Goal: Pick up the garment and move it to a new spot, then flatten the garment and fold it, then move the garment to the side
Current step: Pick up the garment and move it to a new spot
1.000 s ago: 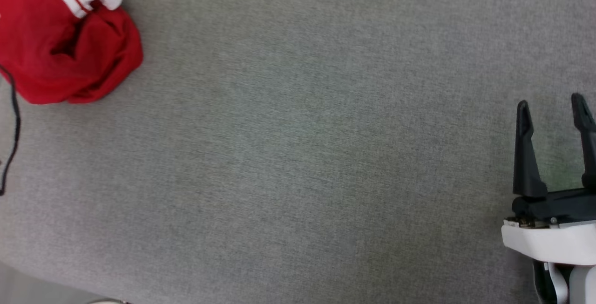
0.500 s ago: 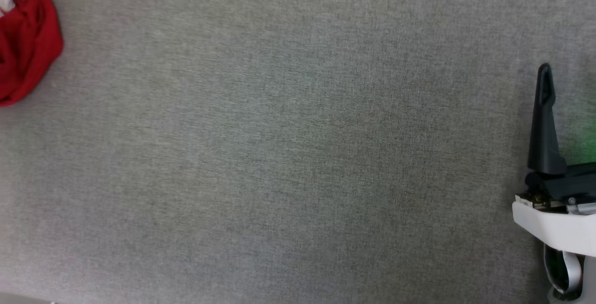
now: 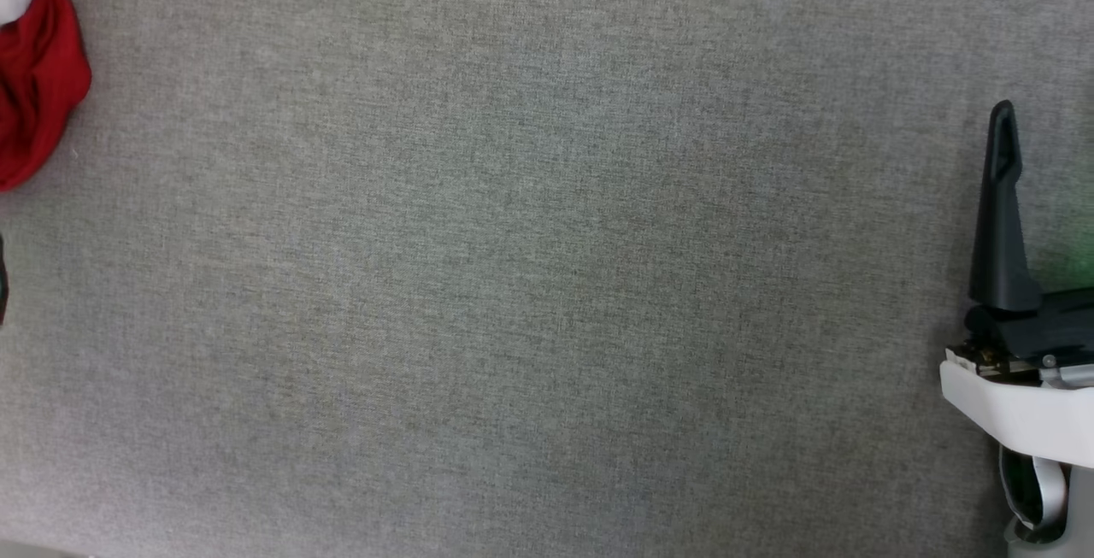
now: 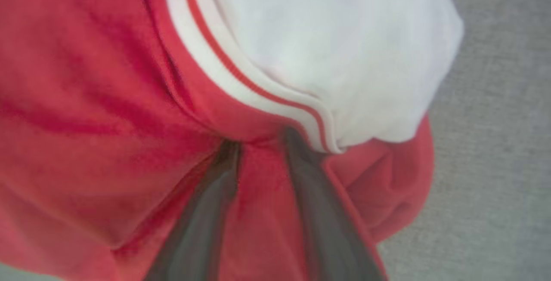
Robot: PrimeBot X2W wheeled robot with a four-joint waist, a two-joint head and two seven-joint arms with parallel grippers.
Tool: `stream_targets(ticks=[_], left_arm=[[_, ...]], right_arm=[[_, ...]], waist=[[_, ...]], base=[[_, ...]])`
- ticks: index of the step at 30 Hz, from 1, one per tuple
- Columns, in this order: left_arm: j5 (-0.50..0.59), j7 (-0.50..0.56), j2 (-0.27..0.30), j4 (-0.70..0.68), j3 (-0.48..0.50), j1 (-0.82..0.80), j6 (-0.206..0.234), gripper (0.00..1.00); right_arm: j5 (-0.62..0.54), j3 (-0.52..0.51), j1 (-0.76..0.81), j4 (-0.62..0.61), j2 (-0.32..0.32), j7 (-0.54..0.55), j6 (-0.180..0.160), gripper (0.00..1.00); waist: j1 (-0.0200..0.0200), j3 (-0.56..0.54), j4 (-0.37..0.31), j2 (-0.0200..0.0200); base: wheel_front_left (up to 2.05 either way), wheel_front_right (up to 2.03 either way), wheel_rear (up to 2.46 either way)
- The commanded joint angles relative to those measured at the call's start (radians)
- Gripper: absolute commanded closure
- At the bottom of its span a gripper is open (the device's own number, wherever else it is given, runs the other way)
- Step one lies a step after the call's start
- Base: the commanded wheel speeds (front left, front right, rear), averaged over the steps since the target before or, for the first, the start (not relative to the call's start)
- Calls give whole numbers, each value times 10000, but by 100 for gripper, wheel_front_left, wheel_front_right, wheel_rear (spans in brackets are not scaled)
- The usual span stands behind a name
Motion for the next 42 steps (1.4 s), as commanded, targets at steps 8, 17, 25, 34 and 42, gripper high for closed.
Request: stream_targets(ticks=[8, 17, 25, 34, 42], left_arm=[[-334, -524, 418, 20, -443, -441, -8, 100], [-186, -512, 1148, -1468, -1430, -1110, -8, 100], [-79, 135, 1018, -3100, -2824, -2274, -8, 100], [-186, 618, -215, -4102, -4668, -3653, -9, 100], [-752, 369, -1490, -4608, -6185, -4311, -3, 100]], right_arm=[[75, 125, 211, 641, 6, 46, -7, 0], [597, 160, 569, 1053, 8, 25, -7, 0], [1151, 296, 1106, 1456, 9, 25, -7, 0], [1655, 458, 1731, 1813, 12, 25, -7, 0], [1810, 374, 2054, 1969, 11, 25, -7, 0]], waist=[[1, -841, -63, 0], [1, -2452, -230, 0], [1, -3738, -857, 0], [1, -4870, -2048, 0], [1, -5148, -2881, 0]], base=[[0, 0, 0], [0, 0, 0], [0, 0, 0], [0, 0, 0], [0, 0, 0]])
